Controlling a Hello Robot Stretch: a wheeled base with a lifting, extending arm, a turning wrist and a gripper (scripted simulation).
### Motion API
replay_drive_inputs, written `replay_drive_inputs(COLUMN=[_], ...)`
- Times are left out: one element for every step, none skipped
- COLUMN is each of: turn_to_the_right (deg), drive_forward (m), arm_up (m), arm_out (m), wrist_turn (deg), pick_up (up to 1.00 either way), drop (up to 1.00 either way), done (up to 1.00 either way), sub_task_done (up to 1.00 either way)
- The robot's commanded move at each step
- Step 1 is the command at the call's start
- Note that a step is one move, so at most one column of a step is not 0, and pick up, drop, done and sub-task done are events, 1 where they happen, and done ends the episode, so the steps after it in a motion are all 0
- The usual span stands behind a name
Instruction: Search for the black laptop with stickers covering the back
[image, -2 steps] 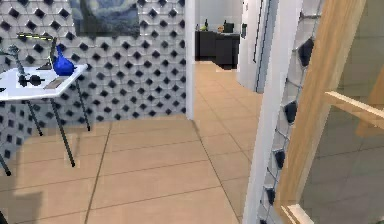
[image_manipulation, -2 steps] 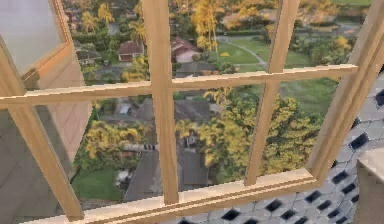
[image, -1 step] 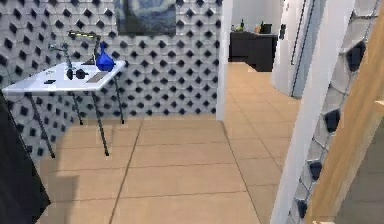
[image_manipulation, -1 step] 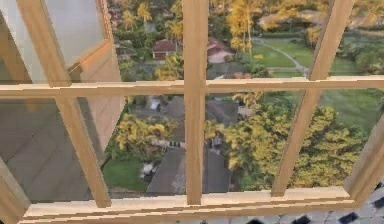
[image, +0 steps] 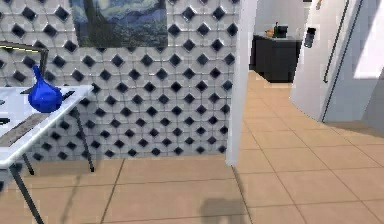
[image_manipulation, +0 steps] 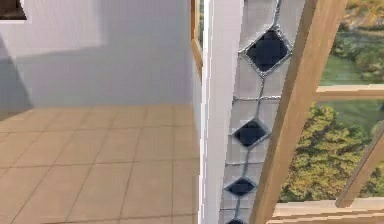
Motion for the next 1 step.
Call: replay_drive_inputs(turn_to_the_right=[-9.0], drive_forward=[0.0], arm_up=[0.0], arm_out=[0.0], wrist_turn=[0.0], pick_up=[0.0], drop=[0.0], done=[0.0], sub_task_done=[0.0])
